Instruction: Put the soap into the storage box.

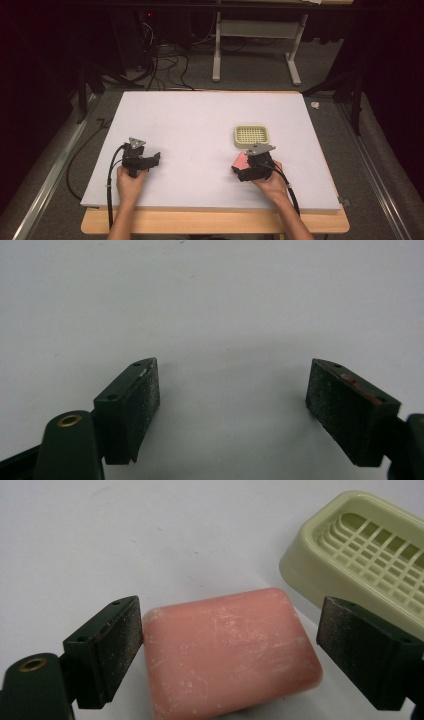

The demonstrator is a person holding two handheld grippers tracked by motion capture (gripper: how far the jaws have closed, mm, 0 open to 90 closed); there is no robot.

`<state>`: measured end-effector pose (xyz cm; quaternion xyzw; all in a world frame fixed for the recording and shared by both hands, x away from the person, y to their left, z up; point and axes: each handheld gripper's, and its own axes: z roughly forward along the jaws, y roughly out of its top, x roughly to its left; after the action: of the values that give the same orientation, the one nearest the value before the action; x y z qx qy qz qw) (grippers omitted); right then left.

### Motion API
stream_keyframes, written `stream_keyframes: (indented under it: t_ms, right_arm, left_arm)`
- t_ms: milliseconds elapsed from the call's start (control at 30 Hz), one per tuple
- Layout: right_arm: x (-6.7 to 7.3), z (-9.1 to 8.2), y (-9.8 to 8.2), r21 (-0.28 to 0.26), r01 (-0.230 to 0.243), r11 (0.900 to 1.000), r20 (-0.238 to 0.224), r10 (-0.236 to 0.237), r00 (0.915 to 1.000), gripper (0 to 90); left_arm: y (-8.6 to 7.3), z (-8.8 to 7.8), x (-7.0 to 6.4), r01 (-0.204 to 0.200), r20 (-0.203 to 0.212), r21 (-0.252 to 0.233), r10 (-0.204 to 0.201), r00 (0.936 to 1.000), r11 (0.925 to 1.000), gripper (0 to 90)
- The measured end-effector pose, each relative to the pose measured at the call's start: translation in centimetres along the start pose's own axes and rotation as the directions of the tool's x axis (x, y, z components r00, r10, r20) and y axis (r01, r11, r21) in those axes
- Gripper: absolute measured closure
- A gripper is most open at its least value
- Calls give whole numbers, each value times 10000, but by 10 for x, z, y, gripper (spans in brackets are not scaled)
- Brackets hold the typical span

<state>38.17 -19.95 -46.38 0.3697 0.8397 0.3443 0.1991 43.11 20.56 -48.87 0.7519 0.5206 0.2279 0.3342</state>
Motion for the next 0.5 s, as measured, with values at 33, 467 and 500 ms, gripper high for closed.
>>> stream_keyframes:
  t_ms: [33, 467, 500]
  right_arm:
    - [0, 1, 0, 33, -44, 10000, -9, 44, 10000, 118]
    - [0, 8, -2, 305, -283, 9991, -28, 284, 9996, 117]
    - [0, 8, -2, 335, -319, 9989, -30, 320, 9995, 117]
  left_arm:
    - [0, 0, 0, -3, -2, -1, 3, 10000, 10000, 221]
    - [0, 0, 0, 0, 1, 1, 0, 10000, 10000, 221]
    - [0, 0, 0, 1, 3, 3, -1, 10000, 10000, 221]
